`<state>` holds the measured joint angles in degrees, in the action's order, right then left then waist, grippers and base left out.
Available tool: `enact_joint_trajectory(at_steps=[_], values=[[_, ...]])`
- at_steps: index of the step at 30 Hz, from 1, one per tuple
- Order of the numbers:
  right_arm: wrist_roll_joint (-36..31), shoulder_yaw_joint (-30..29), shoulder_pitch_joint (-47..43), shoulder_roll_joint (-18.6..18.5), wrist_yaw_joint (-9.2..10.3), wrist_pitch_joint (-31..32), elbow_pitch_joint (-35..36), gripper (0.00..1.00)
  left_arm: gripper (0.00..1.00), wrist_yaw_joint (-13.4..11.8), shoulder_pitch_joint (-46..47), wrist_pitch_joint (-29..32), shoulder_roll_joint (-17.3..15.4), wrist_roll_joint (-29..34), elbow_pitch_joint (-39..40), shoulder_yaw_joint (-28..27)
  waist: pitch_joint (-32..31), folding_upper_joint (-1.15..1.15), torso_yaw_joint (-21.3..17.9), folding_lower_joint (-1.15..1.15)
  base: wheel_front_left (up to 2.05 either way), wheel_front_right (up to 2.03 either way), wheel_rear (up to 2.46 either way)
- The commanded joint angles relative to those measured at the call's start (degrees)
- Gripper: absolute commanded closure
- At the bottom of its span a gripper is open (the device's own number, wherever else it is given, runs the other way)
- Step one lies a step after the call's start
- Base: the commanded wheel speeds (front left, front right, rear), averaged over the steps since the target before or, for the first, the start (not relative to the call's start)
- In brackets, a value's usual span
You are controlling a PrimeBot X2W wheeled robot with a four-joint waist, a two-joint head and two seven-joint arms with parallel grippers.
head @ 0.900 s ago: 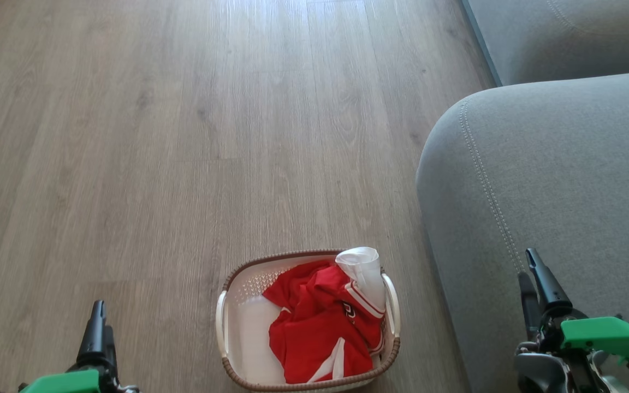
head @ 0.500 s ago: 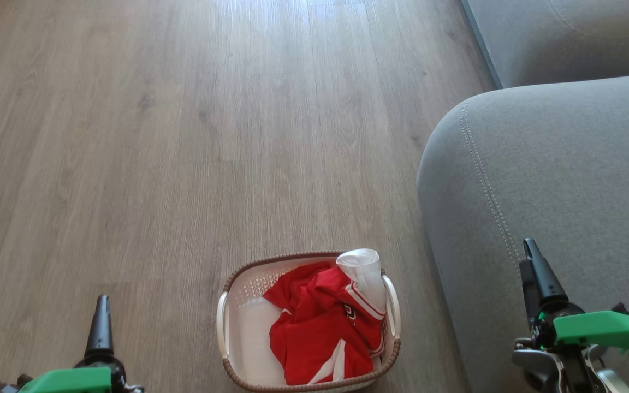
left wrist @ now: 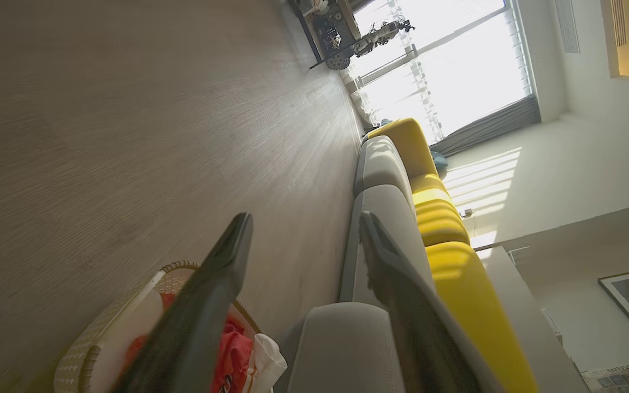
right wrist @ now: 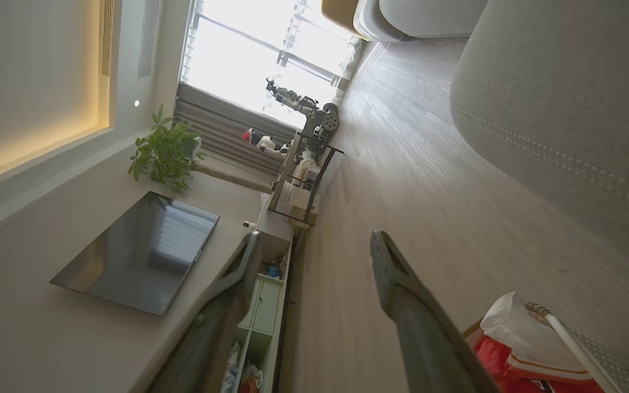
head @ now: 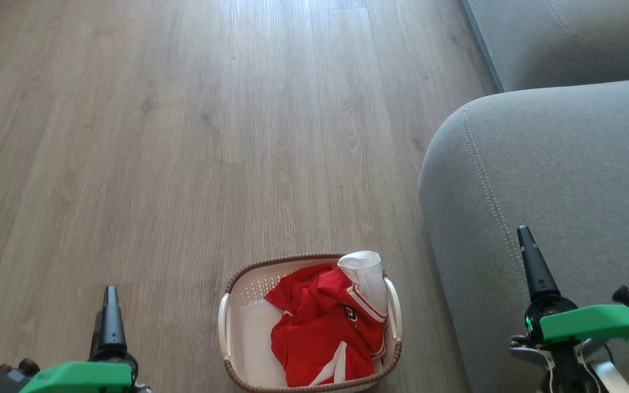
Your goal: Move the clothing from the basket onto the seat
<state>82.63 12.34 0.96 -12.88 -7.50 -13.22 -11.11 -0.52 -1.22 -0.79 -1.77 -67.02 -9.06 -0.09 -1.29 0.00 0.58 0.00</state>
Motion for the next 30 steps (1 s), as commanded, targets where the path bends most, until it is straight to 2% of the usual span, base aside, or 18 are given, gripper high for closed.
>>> enact_joint_trajectory(at_steps=[1, 30], values=[[-2.57, -0.77, 1.33, -0.39, 0.00, -0.62, 2.38, 0.00, 0.00, -0.07, 0.53, -0.66, -0.60, 2.35, 2.45, -0.35, -0.07, 0.00, 0.04, 0.00, 0.00, 0.00, 0.00], [-29.40, -4.30, -0.75, 3.25, 0.01, -1.02, 2.45, 0.00, 0.00, -0.53, -2.95, -5.40, -0.78, 25.43, 3.34, 0.64, -1.19, 0.00, 0.30, 0.00, 0.00, 0.00, 0.00]])
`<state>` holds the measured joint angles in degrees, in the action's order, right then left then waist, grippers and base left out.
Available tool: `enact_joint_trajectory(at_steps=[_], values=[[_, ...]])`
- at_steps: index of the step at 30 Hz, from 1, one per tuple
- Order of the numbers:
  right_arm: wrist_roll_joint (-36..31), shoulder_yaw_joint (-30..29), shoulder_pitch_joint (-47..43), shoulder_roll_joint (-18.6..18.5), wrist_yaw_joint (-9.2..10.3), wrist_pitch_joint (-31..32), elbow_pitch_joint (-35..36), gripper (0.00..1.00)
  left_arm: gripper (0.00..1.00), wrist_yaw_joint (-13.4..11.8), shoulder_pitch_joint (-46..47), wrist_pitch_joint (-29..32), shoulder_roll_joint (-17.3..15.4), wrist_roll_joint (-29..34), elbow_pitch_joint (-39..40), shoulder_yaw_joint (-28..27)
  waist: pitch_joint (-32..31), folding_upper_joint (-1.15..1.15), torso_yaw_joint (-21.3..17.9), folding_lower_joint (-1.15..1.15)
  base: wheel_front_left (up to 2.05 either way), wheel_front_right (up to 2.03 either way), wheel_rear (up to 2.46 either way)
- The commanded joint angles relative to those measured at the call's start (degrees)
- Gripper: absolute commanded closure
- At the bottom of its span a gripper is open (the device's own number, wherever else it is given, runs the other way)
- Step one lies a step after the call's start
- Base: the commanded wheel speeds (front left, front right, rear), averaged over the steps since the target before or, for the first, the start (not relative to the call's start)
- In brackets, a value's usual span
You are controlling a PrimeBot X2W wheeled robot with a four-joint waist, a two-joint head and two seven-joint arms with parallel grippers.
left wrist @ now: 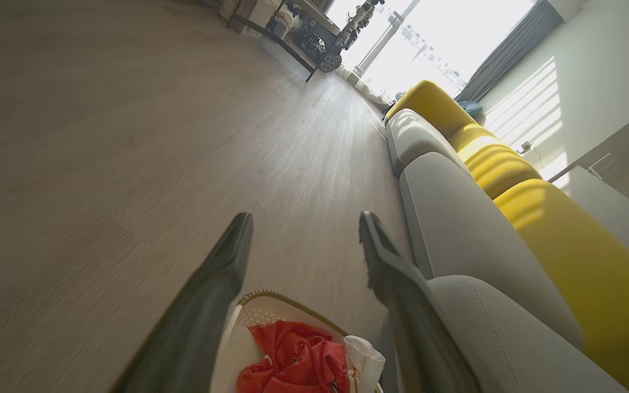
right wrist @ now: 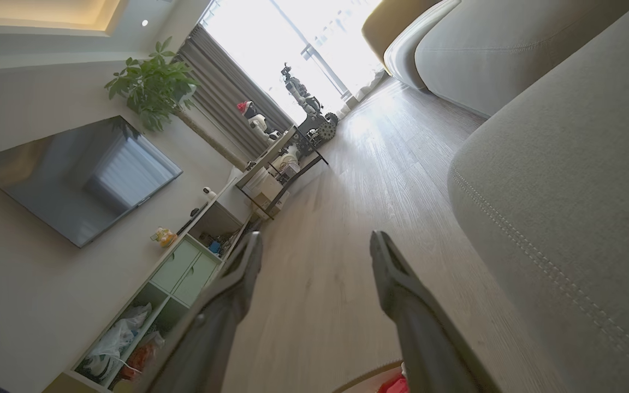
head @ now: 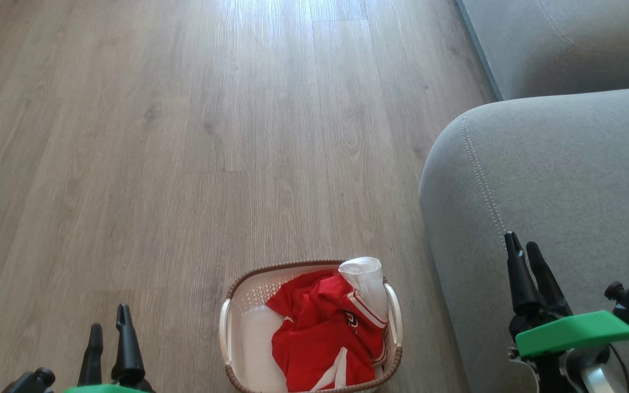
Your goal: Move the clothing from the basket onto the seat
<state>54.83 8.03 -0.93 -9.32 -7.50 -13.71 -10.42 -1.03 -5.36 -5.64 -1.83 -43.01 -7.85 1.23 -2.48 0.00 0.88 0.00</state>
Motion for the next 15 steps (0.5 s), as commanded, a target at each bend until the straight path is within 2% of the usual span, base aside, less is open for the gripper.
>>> enact_joint_trajectory(at_steps=[1, 15], values=[[-2.46, -0.10, 1.10, -0.18, 0.01, -0.56, 1.70, 0.00, 0.00, -0.01, 1.11, -0.72, -0.73, 2.12, 2.08, -0.66, -0.03, 0.00, 0.02, 0.00, 0.00, 0.00, 0.00], [-15.35, -2.29, 0.58, 1.77, 0.01, -0.77, 0.61, 0.00, 0.00, 0.11, 0.13, -3.26, -0.82, 13.28, 0.92, 0.09, -0.24, 0.00, 0.19, 0.00, 0.00, 0.00, 0.00]])
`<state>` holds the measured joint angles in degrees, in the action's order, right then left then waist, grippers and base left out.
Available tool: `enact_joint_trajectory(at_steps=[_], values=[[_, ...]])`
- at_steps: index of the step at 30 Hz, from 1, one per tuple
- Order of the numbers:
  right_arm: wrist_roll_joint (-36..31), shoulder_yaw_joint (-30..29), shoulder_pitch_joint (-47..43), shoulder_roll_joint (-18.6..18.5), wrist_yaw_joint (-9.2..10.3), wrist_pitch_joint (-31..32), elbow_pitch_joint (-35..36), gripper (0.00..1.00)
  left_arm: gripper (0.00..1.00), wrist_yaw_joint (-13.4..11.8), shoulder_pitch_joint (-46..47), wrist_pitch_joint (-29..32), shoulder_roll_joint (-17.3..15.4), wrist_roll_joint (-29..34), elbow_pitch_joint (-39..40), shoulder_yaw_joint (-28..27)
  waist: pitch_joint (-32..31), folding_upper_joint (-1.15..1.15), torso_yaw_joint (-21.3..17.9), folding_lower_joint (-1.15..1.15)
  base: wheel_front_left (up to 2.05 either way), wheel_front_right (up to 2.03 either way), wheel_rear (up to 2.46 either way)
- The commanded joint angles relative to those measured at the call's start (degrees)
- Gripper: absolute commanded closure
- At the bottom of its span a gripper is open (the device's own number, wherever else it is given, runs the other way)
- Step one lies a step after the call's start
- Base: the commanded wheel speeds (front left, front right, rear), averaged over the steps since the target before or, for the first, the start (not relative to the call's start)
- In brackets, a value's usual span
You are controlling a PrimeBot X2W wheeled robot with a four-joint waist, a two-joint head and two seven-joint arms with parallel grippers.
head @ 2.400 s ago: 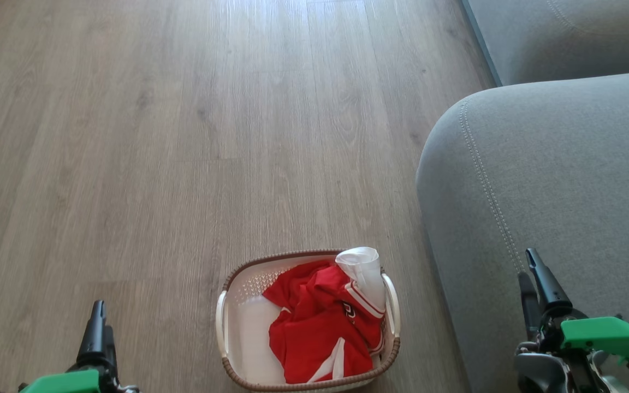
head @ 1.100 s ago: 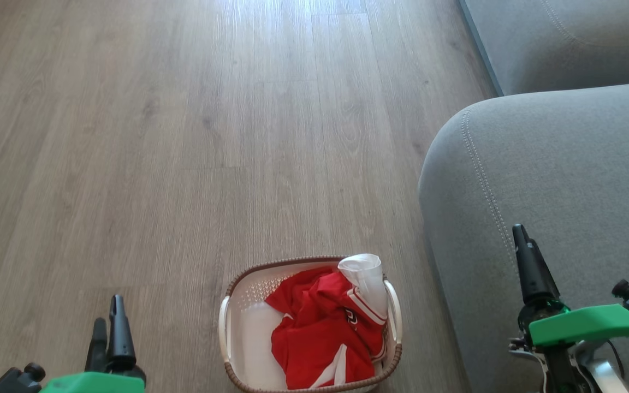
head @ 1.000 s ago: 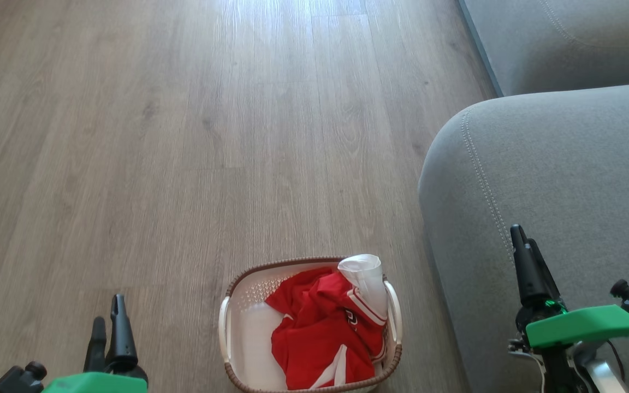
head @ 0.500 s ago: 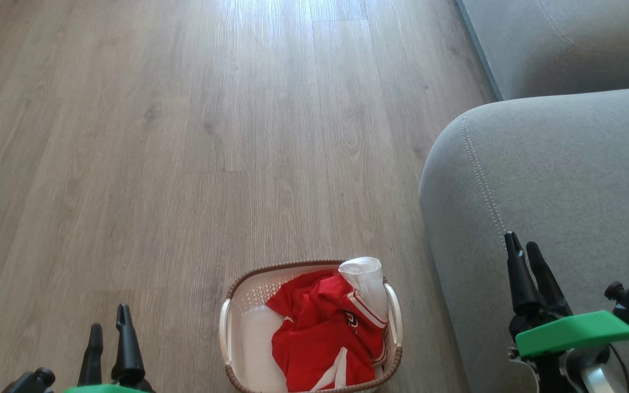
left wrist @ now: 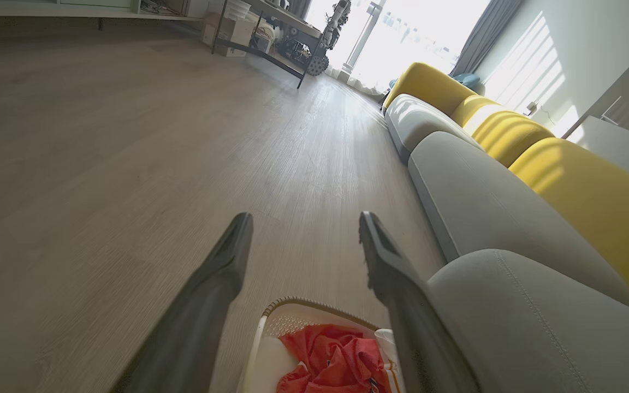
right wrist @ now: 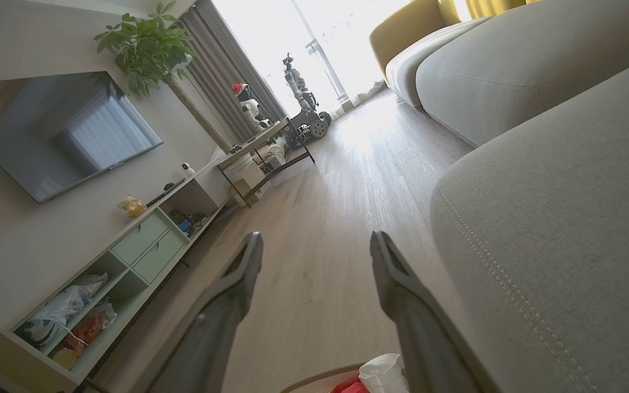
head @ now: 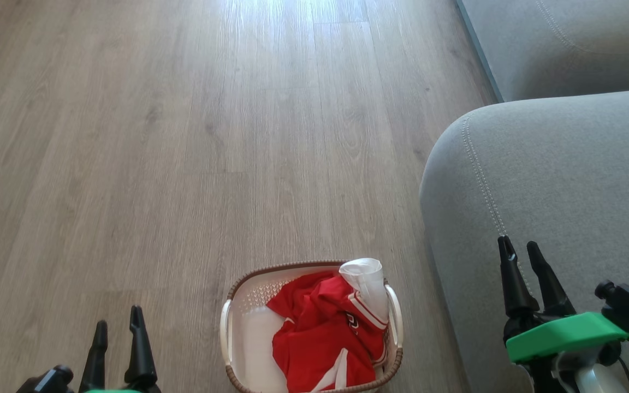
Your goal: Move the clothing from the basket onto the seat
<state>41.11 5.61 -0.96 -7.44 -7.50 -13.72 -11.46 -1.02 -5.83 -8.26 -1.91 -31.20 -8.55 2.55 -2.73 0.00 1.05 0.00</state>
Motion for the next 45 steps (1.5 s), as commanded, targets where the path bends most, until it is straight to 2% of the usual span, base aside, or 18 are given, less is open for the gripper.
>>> enact_joint_trajectory(at_steps=[1, 37, 45], values=[[-1.63, 0.13, 0.61, -0.11, 0.01, -0.76, 1.65, 0.00, 0.00, 0.10, 0.60, -0.64, -0.75, 1.47, 1.62, -1.24, 0.01, 0.00, 0.02, 0.00, 0.00, 0.00, 0.00], [-31.94, -5.50, -0.25, 4.57, 0.01, -1.28, -0.34, 0.00, 0.00, -0.71, -0.88, -6.74, -0.97, 23.65, -1.03, 0.73, -0.05, 0.00, 0.80, 0.00, 0.00, 0.00, 0.00], [-31.95, -5.45, 0.02, 4.57, 0.01, -1.28, -0.88, 0.00, 0.00, -0.93, -0.46, -6.74, -0.97, 23.05, -1.93, 0.71, 0.08, 0.00, 0.92, 0.00, 0.00, 0.00, 0.00]])
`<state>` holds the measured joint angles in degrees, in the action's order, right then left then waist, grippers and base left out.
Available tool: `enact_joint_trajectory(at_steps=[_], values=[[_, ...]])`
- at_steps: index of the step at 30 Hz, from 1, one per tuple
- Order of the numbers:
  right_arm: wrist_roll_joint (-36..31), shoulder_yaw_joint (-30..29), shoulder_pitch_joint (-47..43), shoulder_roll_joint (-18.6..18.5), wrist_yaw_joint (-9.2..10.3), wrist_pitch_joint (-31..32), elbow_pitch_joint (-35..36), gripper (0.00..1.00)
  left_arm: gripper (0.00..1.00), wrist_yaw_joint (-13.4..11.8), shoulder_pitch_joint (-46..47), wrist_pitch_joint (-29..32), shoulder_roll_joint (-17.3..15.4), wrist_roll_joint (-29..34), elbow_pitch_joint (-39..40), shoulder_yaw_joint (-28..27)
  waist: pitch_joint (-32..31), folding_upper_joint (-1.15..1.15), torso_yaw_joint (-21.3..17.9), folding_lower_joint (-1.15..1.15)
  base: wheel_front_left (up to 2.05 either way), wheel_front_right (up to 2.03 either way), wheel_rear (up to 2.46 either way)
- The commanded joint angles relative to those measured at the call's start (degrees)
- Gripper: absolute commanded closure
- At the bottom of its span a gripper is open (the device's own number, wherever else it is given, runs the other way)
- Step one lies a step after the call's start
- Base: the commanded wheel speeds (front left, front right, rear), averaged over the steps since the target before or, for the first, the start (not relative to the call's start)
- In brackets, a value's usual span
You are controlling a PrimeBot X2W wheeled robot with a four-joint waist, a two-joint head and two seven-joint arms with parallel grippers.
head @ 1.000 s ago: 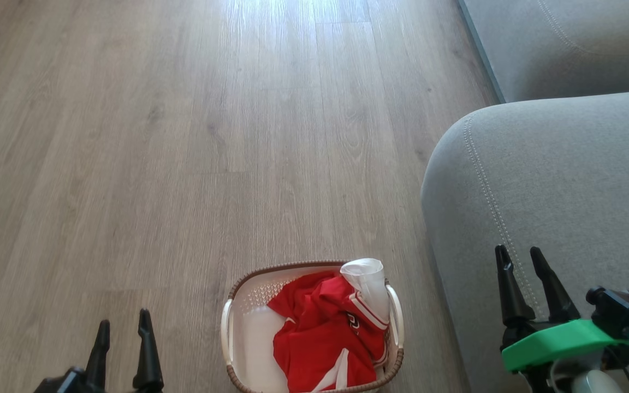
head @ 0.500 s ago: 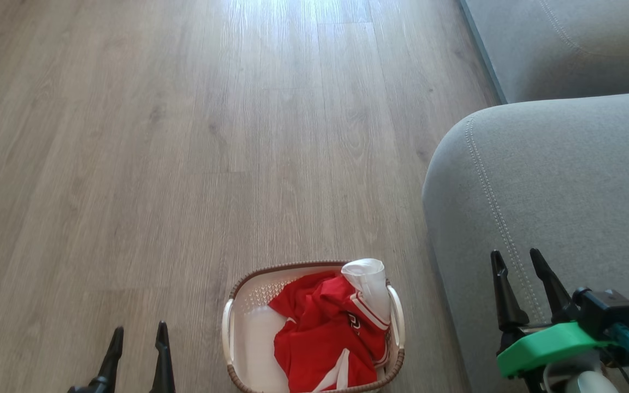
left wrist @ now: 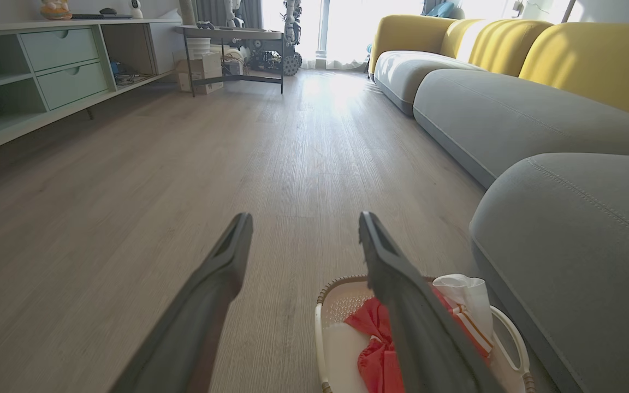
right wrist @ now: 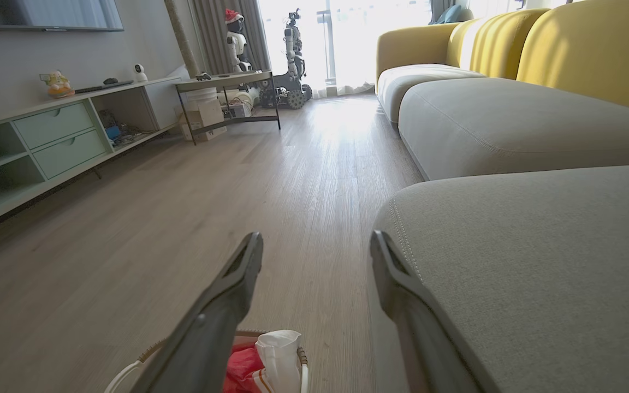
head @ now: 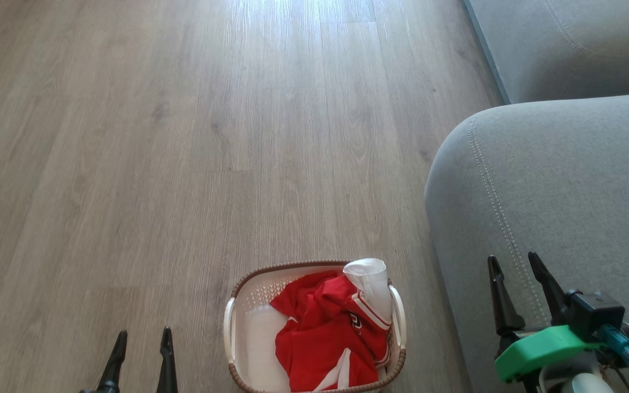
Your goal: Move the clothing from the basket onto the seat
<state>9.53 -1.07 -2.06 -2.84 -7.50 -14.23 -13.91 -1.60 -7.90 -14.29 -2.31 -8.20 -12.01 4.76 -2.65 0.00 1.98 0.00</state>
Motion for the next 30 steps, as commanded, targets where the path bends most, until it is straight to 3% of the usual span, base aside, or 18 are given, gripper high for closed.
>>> enact_joint_trajectory(at_steps=[1, 30], values=[[-0.38, 1.23, 1.11, -0.04, 0.01, -0.77, 1.57, 0.00, 0.00, -0.35, 1.61, -0.71, -0.56, 0.06, 1.53, -1.50, 0.01, 0.00, -0.01, 0.00, 0.00, 0.00, 0.00], [-0.20, 0.99, 1.36, -0.04, 0.01, -0.77, 1.35, 0.00, 0.00, -0.52, 1.79, -0.71, -0.56, 0.11, 1.23, -1.50, 0.41, 0.00, -0.09, 0.00, 0.00, 0.00, 0.00]])
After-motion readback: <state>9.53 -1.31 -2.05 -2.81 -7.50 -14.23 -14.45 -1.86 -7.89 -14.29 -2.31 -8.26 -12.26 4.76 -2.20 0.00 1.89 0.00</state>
